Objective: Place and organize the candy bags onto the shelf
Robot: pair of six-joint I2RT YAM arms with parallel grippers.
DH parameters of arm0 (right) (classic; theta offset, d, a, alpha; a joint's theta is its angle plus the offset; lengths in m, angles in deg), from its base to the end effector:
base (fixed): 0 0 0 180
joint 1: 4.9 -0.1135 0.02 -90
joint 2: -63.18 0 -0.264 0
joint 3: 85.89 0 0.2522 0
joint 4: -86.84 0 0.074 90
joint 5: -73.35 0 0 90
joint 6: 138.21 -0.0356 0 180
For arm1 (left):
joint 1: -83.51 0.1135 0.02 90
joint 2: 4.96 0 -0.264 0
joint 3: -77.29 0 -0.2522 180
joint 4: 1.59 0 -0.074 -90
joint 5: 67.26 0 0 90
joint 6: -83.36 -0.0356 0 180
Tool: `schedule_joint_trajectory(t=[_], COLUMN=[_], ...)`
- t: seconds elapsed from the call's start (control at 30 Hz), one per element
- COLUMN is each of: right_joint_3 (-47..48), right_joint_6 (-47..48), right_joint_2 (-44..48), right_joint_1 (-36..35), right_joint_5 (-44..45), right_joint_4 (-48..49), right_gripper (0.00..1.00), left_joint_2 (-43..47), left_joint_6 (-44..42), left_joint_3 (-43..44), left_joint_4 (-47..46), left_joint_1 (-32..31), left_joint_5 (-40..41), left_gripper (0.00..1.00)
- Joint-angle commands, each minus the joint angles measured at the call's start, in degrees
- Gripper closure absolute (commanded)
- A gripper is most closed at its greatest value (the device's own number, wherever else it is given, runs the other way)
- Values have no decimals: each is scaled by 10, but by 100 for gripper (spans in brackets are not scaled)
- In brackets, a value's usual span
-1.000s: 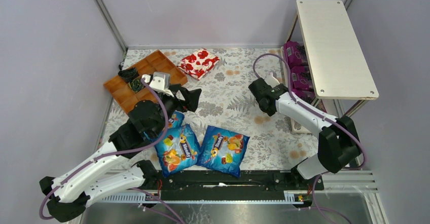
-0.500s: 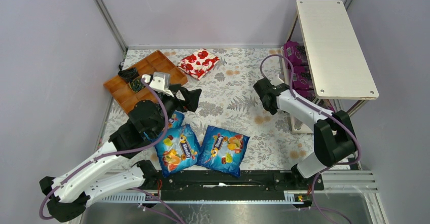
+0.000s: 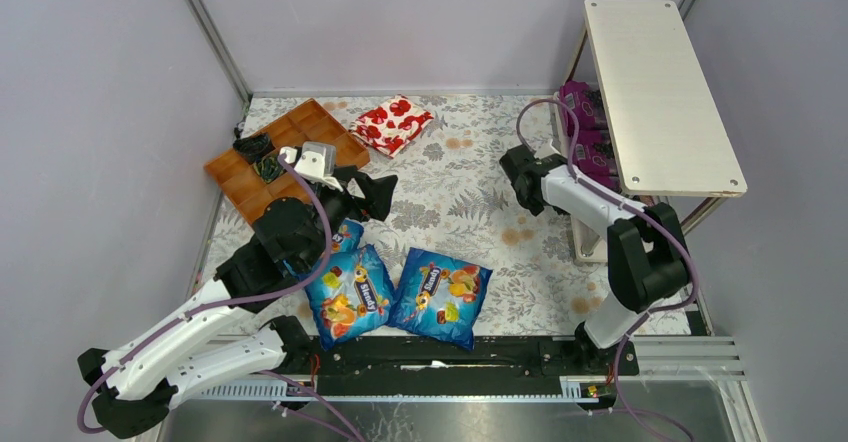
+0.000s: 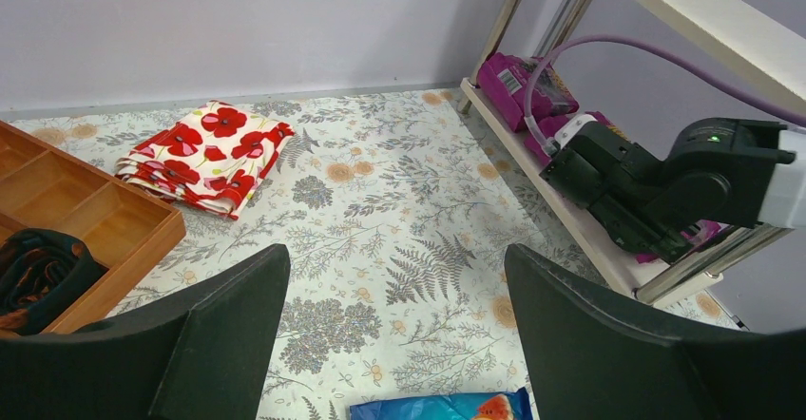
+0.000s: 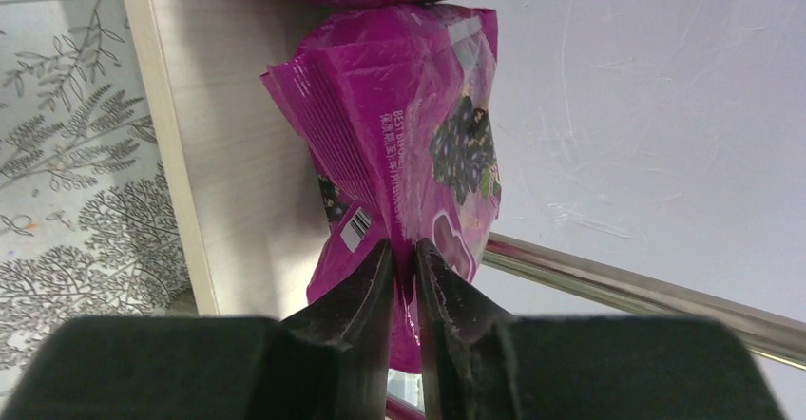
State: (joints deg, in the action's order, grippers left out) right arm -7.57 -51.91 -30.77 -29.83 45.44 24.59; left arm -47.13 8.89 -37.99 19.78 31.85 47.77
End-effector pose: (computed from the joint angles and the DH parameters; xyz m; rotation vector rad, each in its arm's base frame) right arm 0.2854 0.0980 0.2203 -0.2869 2.3507 -1.3163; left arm 0.1132 -0.1189 0.3896 0.1461 1.5753 -0.5862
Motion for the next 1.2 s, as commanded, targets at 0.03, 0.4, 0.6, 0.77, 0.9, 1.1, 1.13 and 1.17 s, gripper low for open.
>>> schedule_joint_trajectory(t=[0.03,0.4,0.6,0.77,0.9,1.1,1.13,1.17], right_joint_3=[35,106,100,-31,-181,-299,-306,-313], right_joint_6=[-46,-158,-239,-313,-417,-500,-504,-507], right_joint_2=[-35,8,30,134,264,319,321,325], right_joint_1=[5,-131,-261,-295,-295,-294,-295,-294], right_joint_5=[18,-42,-187,-429,-556,-632,-629,-625], right_joint_4=[-19,-136,-97,96,269,355,349,346], right_gripper=[78,32,4,0,0,0,0,0], left_joint_2=[0,-36,-87,-131,-135,-154,-163,-171], left_joint_6=[7,-1,-5,16,54,156,173,184], left_joint_3=[7,6,9,38,51,30,23,16], left_joint_4=[-16,-15,-5,41,95,192,208,215], left_joint_1=[0,0,0,1,0,2,3,3], left_joint_5=[-7,10,41,65,71,6,-15,-39], left_gripper=[12,12,12,10,9,2,2,1])
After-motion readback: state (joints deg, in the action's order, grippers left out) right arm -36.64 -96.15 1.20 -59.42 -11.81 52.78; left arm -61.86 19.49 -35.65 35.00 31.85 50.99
